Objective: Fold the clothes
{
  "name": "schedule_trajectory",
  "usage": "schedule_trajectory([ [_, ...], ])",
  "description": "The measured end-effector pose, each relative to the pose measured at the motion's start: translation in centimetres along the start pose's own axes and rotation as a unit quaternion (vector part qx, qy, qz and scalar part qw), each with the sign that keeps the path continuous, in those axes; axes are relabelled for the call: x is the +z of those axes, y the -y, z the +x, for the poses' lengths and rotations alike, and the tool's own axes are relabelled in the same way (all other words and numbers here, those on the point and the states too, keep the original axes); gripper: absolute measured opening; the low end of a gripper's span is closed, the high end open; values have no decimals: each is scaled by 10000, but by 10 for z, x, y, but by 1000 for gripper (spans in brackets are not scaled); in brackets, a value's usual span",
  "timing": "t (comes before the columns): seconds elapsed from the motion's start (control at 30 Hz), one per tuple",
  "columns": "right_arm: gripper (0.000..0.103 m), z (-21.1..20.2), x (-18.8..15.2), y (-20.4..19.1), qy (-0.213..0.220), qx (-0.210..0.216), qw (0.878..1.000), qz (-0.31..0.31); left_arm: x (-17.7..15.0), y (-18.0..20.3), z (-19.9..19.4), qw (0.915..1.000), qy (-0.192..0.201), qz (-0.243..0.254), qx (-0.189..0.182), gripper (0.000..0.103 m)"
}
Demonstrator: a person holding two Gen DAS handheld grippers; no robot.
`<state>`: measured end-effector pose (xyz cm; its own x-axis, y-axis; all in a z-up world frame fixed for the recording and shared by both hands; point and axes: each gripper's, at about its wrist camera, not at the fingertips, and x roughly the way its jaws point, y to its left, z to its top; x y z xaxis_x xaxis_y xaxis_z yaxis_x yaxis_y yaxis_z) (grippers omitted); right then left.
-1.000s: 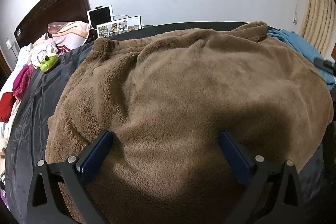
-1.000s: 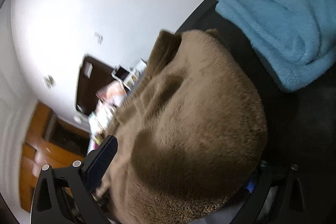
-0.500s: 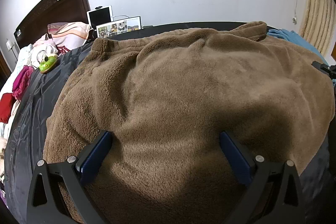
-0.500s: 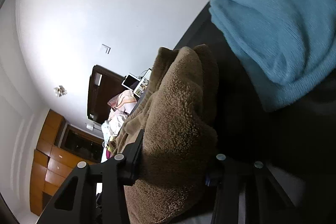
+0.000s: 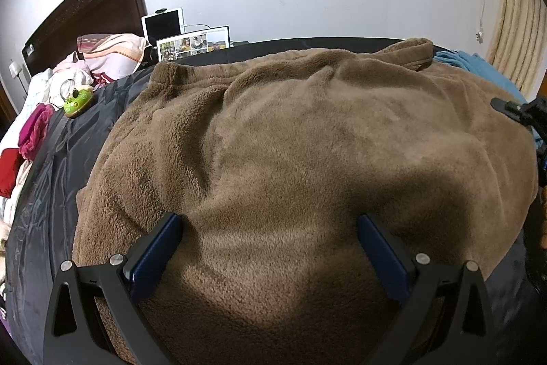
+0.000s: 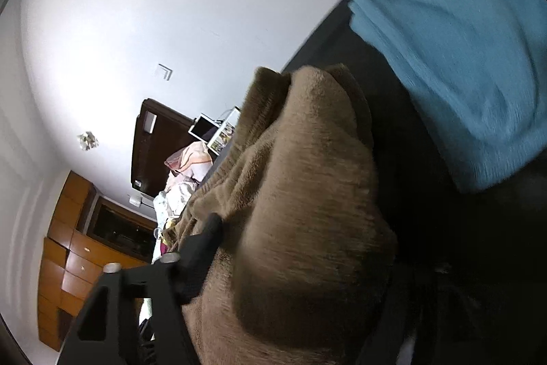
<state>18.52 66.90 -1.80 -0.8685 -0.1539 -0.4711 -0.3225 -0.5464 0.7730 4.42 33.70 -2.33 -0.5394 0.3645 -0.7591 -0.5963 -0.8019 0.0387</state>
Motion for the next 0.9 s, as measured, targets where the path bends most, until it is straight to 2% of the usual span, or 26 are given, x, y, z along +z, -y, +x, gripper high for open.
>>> schedule_trajectory([
  [0.07, 41, -6, 2, -1, 63, 41, 9999, -67, 1, -2, -2, 10000, -1, -55, -24, 102],
  [0.17, 39, -13, 6, -5, 159, 112, 9997, -142, 3, -6, -9, 9999, 63, -137, 16, 102],
  [0.37, 38, -23, 9, -37, 297, 419, 9973, -528, 6, -24, -14, 9988, 115, -407, 258, 102],
  [0.47, 38, -20, 10, -57, 284, 588, 9954, -698, 3, -22, -2, 9987, -96, -305, 401, 102],
  [0.53, 38, -19, 10, -69, 277, 650, 9944, -789, 2, -14, -1, 9984, -82, -87, 559, 102],
  [0.63, 38, -16, 8, -86, 254, 744, 9924, -946, 3, -14, -6, 9987, -43, -73, 509, 102],
  [0.7, 38, -17, 6, -94, 232, 822, 9910, -1028, 6, -24, -14, 9990, 15, -250, 377, 102],
  [0.8, 38, -15, 2, -107, 201, 929, 9888, -1153, 12, -45, -31, 9976, 201, -636, 167, 102],
  [0.9, 38, -9, -2, -121, 145, 1037, 9869, -1231, 15, -71, -47, 9926, 358, -1156, -126, 102],
])
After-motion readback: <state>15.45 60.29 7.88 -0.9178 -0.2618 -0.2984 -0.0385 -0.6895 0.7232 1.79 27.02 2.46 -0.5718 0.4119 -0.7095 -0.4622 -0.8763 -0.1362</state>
